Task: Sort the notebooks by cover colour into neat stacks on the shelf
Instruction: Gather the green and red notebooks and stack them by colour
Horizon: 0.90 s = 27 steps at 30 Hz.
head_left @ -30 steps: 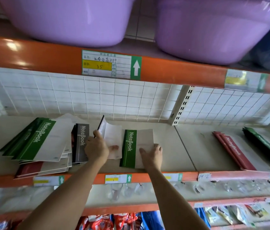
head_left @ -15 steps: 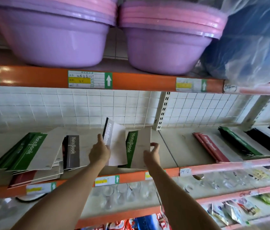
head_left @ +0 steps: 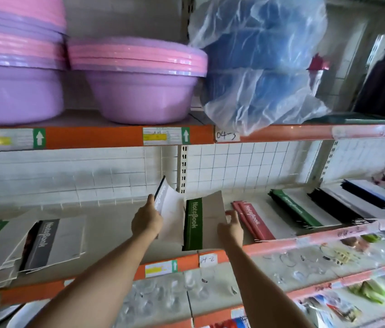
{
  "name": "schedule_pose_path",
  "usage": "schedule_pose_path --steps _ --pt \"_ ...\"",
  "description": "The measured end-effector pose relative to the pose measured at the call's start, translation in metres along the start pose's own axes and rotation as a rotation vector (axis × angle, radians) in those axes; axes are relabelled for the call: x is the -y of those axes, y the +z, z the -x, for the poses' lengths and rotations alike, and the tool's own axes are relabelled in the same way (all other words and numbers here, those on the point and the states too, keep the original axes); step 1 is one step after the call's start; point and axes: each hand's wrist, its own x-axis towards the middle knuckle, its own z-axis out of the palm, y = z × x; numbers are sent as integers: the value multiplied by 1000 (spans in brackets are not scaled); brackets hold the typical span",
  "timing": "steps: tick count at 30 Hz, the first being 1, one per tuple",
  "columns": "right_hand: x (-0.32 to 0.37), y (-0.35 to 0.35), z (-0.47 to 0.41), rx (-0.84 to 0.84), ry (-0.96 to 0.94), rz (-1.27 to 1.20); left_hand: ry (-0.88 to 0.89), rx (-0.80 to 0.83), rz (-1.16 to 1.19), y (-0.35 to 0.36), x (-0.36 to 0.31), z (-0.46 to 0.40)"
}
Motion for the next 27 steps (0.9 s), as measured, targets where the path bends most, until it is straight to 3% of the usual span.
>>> schedule_pose_path --steps 6,15,27 --pt "-40 -60 -49 45 -37 -73 -39 3 3 52 -70 20" --pt "-65 -129 -113 124 112 -148 -116 -10 56 102 -142 34" --pt "-64 -163 -142 -13 109 -103 -79 80 105 132 -186 18"
